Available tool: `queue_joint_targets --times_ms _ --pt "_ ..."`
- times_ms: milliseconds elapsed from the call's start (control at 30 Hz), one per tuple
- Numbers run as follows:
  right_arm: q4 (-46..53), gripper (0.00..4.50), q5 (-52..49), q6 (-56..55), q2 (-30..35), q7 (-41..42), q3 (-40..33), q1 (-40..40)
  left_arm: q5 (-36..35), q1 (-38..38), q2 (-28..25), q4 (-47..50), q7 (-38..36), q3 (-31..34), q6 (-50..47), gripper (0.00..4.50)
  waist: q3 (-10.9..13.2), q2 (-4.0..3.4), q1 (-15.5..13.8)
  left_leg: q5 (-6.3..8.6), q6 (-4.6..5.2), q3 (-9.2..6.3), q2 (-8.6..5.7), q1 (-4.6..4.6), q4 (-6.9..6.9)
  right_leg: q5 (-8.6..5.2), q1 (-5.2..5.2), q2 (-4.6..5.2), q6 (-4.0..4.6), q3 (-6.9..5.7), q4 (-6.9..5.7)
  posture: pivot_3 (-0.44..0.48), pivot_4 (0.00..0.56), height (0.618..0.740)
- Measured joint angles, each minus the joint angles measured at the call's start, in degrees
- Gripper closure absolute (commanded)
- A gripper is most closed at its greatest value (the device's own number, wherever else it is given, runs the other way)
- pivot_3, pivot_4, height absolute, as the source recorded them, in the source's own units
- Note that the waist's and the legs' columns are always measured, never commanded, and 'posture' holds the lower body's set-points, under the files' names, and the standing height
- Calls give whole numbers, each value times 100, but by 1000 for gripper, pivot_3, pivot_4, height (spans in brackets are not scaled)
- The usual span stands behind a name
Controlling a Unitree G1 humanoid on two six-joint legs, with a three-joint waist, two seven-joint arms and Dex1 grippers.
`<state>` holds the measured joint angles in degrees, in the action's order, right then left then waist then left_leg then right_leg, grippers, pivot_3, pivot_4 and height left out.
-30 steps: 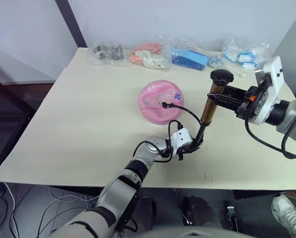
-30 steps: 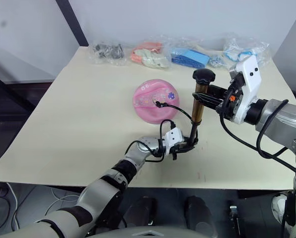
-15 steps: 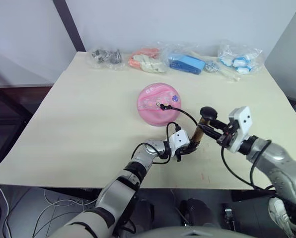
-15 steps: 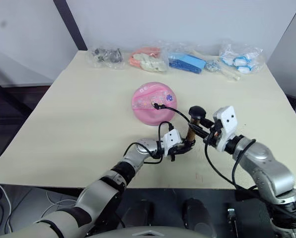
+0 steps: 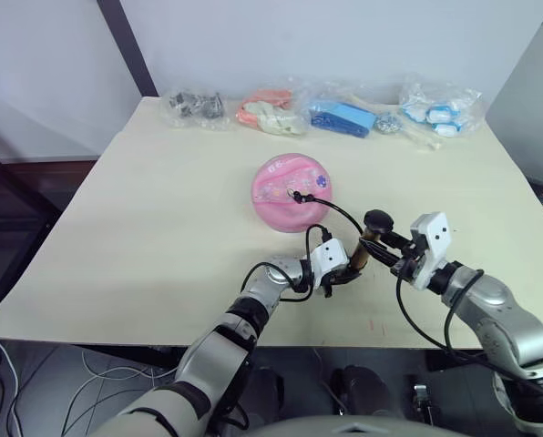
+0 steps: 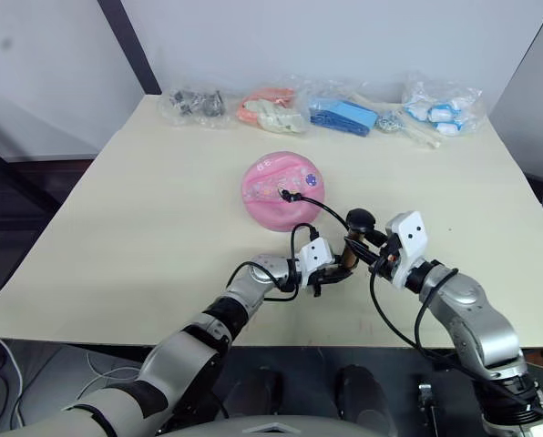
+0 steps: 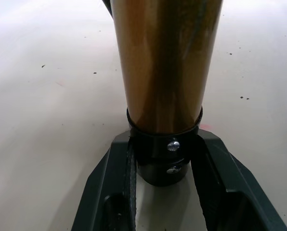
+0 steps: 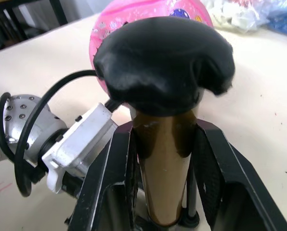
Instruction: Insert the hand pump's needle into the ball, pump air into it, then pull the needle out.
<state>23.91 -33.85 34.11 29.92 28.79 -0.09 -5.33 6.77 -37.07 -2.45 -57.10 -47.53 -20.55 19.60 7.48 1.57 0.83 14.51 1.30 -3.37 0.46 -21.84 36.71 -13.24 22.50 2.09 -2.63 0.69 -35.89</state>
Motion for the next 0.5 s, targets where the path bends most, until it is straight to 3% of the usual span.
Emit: queue_joint_targets --times_ms 133,300,500 --pt "526 3441 -841 852 382 -199 -547 -521 -21 -40 6 24 -28 5 6 3381 52 -41 -5 0 0 6 -10 -11 1 5 12 11 -10 7 0 0 150 740" --pt "988 3441 -2118 1702 873 -601 -1433 -1299 -22 -55 12 19 -45 5 6 3381 73 -21 -19 0 1 1 -10 -13 2 4 11 10 -9 0 0 0 150 740" --pt "992 3441 -2704 1940 1034 -970 -1623 -1563 -22 -79 20 11 -79 7 6 3381 88 -21 -20 0 1 4 -10 -16 4 4 11 14 -9 2 0 0 150 740"
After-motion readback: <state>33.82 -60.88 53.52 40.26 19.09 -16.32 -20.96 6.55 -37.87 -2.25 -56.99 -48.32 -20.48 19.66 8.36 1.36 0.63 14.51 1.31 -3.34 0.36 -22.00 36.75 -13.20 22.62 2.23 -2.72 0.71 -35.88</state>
